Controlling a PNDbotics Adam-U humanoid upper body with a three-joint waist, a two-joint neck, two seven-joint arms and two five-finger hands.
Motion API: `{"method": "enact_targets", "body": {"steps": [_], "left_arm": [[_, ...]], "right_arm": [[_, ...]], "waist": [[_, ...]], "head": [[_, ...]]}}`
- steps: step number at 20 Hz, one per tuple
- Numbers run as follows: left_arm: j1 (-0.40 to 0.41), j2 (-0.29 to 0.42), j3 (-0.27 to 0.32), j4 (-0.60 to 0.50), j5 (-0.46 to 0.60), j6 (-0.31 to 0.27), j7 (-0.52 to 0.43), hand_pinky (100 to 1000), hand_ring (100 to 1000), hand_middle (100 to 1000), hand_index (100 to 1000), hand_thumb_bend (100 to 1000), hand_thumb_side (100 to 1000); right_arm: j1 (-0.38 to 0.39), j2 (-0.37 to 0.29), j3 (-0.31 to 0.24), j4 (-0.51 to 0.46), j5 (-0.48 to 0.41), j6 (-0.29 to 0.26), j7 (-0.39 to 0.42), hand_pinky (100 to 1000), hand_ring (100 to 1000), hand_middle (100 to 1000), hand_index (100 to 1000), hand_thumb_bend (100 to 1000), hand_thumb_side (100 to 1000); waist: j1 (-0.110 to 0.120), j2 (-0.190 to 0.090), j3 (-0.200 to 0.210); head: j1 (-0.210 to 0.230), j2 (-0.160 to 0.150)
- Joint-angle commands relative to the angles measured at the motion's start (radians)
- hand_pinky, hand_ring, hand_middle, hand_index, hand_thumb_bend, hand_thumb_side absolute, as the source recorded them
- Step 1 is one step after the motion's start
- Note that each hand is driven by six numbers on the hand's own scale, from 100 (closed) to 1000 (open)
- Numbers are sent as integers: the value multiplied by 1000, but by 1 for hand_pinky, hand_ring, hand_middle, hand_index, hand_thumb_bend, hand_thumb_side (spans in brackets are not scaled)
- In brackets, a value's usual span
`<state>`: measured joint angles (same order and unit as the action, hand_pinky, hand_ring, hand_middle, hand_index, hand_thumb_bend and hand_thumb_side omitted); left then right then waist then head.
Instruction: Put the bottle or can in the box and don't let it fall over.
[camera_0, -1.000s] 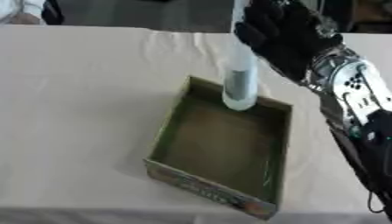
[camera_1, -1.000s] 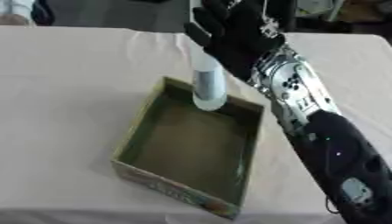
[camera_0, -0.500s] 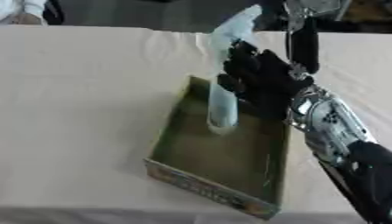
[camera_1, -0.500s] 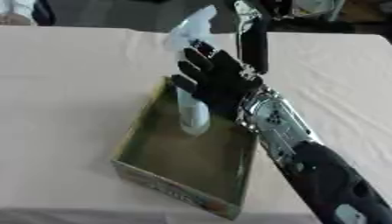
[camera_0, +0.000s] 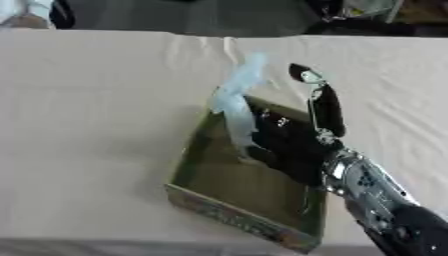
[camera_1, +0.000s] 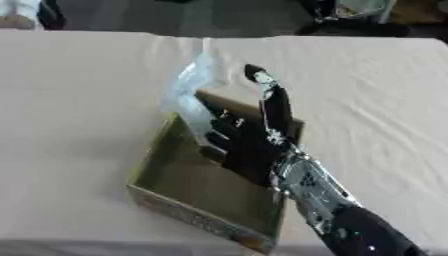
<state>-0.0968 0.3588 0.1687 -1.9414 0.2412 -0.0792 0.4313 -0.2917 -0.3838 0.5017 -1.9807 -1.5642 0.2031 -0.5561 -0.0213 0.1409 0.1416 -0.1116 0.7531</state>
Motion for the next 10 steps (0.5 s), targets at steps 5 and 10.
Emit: {"method": "enact_targets", "body": {"steps": [5,10], "left_arm": [[-14,14,0,-14,0,-1,-6,924,924,803,819,556,714],[-12,12,0,-13,-1,0,-7,925,925,803,819,556,715]], "right_arm": [[38,-31,10,-19,-18,-1,-50,100,100,100,980,354,1000],[65,-38,-25,-19,23,-44,-63,100,100,100,979,349,1000]], "waist": [[5,-6,1],[4,-6,0]], "head": [[-1,-14],[2,-16]]}}
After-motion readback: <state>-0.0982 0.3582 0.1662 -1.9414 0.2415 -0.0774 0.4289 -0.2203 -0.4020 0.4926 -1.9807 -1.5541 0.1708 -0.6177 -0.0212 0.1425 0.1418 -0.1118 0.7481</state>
